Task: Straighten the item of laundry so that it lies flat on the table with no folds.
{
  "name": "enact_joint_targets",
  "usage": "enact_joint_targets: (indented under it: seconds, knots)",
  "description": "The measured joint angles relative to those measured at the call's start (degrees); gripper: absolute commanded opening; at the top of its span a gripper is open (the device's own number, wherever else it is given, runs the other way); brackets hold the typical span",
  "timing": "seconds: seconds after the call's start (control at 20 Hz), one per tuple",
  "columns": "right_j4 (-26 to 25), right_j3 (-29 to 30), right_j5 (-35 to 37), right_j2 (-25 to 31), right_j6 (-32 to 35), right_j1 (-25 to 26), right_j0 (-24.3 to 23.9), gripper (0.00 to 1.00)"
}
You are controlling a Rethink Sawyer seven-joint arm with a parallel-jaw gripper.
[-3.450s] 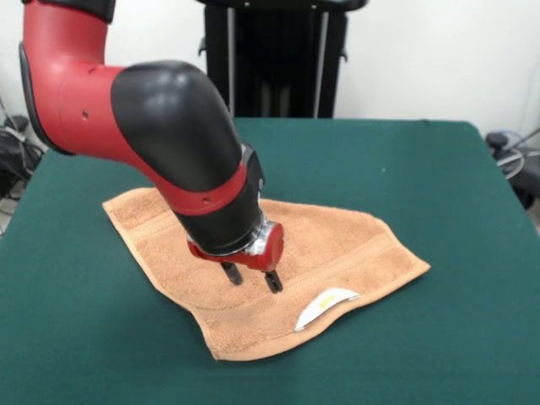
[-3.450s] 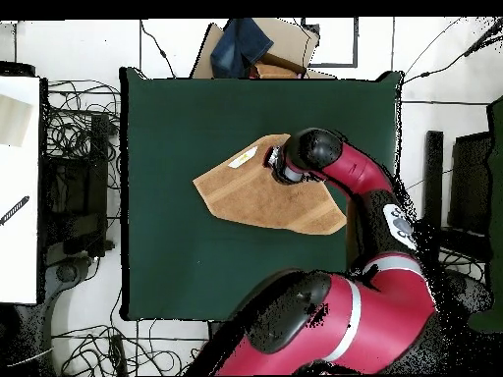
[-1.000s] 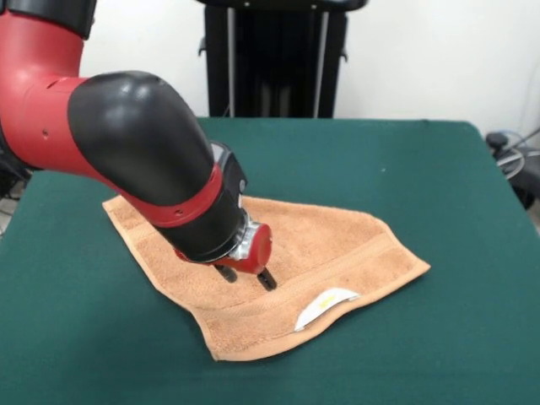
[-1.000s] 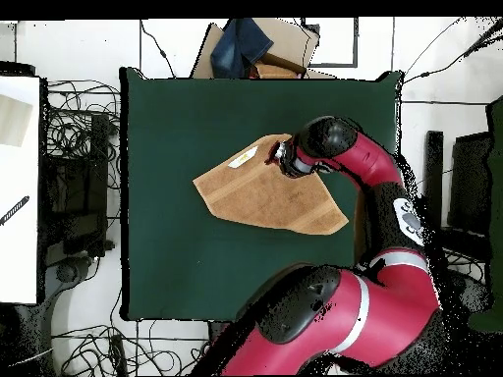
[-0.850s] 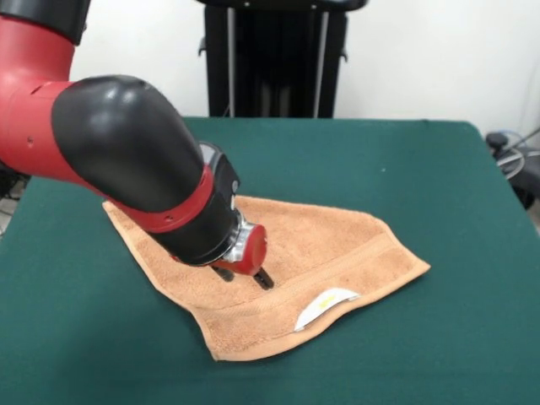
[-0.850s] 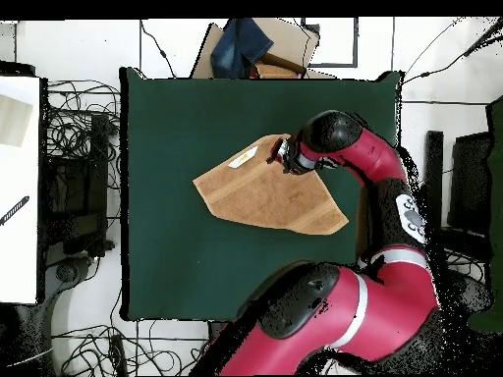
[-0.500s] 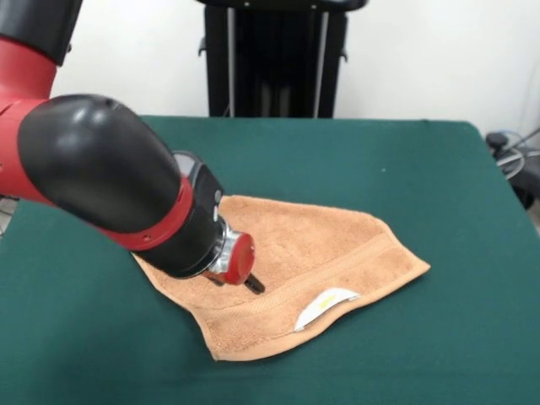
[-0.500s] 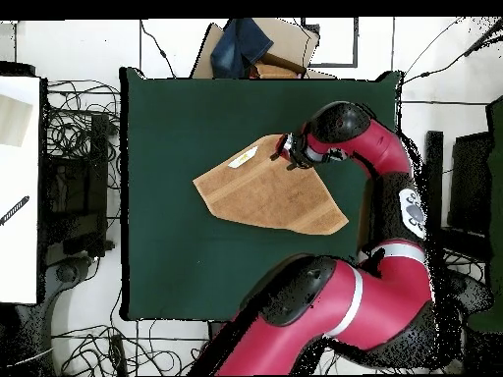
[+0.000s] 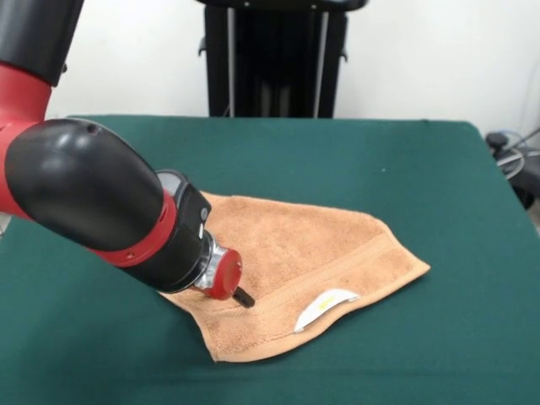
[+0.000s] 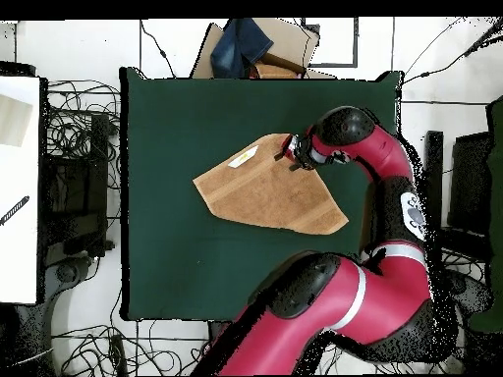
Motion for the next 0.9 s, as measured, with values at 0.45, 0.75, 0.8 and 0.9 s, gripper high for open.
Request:
enact_joint_targets:
  seconds: [0.45, 0.75, 0.8, 0.9]
  knots:
    - [0.5, -3.1, 3.4, 0.0, 0.0, 1.7, 0.0, 1.0]
    - [0.5, -6.5, 6.8, 0.0, 0.0, 3.4, 0.1, 1.0]
    - [0.5, -6.8, 7.1, 0.0, 0.0, 3.6, 0.1, 1.0]
    - [0.5, -7.7, 7.9, 0.0, 0.0, 4.0, 0.2, 1.0]
